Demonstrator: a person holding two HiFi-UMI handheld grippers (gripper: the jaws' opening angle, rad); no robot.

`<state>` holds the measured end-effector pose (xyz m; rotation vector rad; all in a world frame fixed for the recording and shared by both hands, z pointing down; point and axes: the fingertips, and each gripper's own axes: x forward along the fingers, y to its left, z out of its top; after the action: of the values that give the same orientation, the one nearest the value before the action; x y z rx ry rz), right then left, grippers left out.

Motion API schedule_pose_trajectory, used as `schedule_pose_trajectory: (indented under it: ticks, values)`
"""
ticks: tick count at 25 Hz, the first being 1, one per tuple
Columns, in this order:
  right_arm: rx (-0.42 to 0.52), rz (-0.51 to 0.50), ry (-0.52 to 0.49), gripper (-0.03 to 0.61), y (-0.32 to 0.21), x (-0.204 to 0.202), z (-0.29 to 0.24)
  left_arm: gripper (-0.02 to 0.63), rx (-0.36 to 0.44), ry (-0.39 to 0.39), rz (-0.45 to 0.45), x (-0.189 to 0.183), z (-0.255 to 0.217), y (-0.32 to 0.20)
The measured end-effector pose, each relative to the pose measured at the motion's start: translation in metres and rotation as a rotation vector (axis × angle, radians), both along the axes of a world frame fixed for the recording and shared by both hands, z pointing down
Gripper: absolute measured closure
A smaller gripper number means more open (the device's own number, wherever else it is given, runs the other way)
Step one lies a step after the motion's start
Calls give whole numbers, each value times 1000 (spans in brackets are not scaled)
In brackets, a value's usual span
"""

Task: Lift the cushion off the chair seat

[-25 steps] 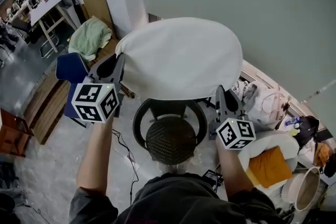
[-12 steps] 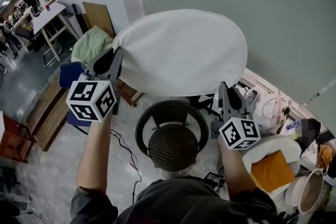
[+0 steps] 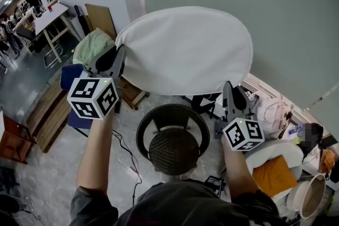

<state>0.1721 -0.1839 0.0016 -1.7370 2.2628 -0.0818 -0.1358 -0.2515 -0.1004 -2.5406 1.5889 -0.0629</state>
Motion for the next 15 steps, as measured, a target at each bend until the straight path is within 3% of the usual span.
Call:
schedule_pose_trajectory:
  ticks: [15]
  values:
    - [0,-6,6,538,-2,4,-4,578,-2,-7,-13,3,-2,-1]
